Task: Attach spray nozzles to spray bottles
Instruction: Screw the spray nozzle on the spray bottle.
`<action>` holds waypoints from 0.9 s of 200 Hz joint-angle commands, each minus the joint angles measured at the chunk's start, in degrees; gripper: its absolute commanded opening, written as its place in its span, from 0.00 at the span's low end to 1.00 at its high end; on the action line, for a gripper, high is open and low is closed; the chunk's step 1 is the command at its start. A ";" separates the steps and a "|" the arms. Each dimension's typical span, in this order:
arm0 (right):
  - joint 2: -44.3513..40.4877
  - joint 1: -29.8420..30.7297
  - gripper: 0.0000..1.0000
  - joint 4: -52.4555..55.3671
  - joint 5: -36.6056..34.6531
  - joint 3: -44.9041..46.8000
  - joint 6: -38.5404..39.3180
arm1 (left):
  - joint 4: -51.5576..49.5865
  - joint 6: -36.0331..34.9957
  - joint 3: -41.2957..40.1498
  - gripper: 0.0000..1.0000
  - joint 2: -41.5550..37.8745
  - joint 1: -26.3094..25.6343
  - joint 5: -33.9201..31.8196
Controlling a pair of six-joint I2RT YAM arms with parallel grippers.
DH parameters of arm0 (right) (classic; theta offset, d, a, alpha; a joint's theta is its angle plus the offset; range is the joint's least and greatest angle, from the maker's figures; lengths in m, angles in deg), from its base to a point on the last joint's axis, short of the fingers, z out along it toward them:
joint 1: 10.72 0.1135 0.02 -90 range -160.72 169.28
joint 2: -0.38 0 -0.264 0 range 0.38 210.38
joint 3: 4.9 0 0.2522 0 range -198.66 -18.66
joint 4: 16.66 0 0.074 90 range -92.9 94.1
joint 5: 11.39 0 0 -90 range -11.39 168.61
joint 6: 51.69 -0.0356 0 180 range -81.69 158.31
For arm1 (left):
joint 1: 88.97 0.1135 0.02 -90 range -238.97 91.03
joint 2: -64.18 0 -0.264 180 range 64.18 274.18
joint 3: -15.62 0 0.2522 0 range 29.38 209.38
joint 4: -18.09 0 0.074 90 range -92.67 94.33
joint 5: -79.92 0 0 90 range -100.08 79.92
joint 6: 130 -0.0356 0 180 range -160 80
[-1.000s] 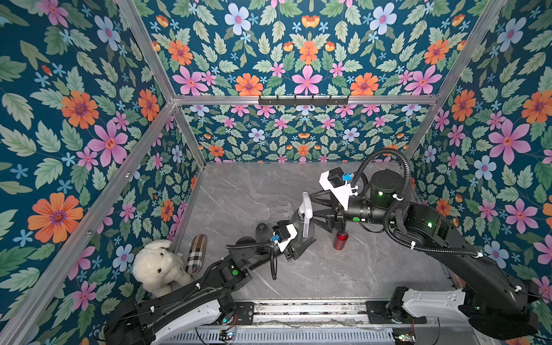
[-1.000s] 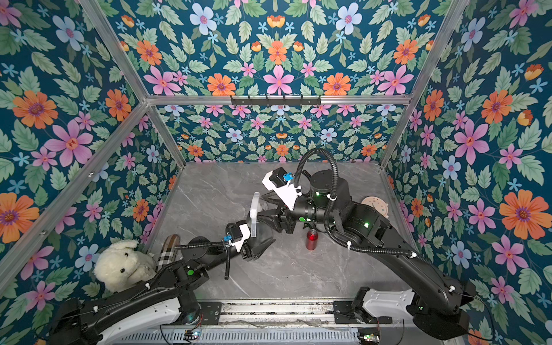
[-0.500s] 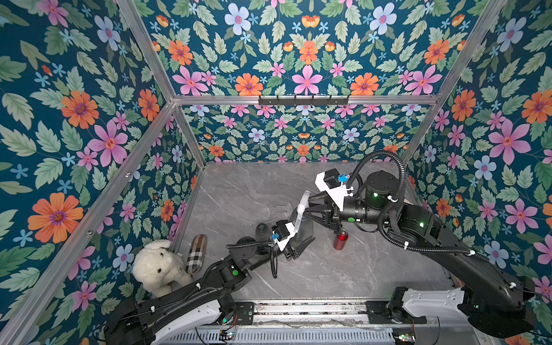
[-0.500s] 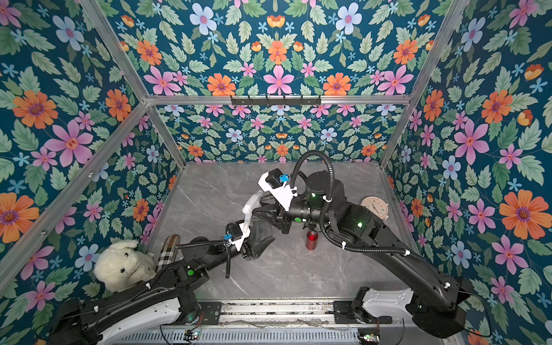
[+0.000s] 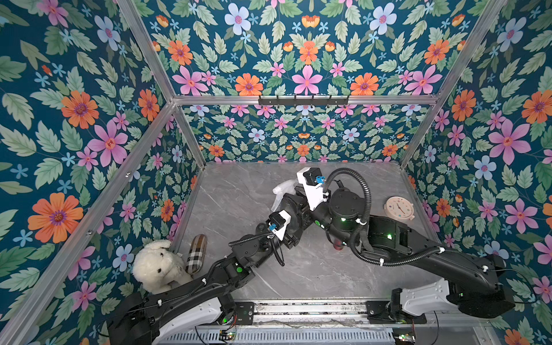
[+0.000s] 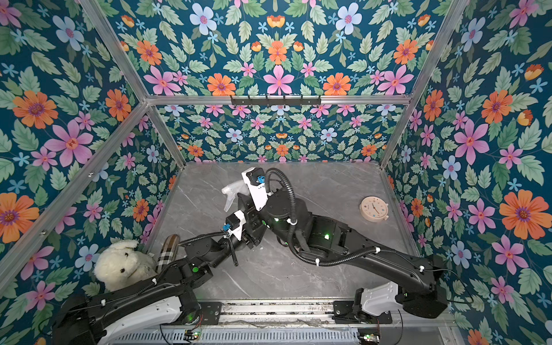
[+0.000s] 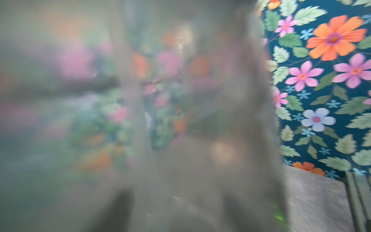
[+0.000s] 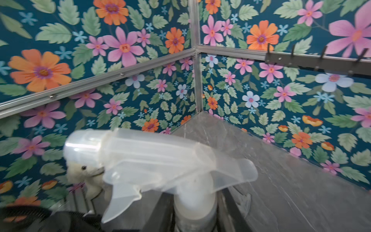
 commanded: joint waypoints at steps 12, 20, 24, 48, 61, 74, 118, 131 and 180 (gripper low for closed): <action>3.11 1.77 0.29 9.01 -0.80 -0.43 -6.28 | 2.75 -4.93 1.07 0.00 0.30 -0.27 3.69; 1.97 1.72 0.30 8.12 -1.57 -0.13 -4.83 | 2.71 -4.83 0.85 0.00 -0.16 -0.20 3.89; 1.19 1.71 0.31 7.58 -1.89 0.11 -4.01 | 2.69 -4.67 0.69 0.00 -0.40 -0.24 4.05; -5.40 1.03 0.47 3.68 0.57 2.94 1.02 | 2.13 -4.18 0.28 0.00 -1.56 -0.27 4.24; -8.45 0.89 0.54 2.05 3.09 4.29 2.99 | 1.92 -3.98 0.22 0.00 -1.91 -0.26 4.54; -11.29 0.41 0.59 2.95 6.50 4.85 3.95 | 1.68 -3.75 0.17 0.00 -2.41 -0.27 4.81; -18.80 -11.69 0.63 7.61 36.04 6.95 2.57 | 0.21 -3.12 -0.60 0.00 -5.18 -0.14 9.79; -18.89 -18.63 0.63 5.94 50.88 7.65 1.19 | -1.45 -3.05 -0.23 0.00 -5.70 -0.18 13.32; -12.71 -22.80 0.64 11.05 70.04 0.65 6.86 | -4.87 -1.40 0.57 0.00 -6.09 0.30 22.72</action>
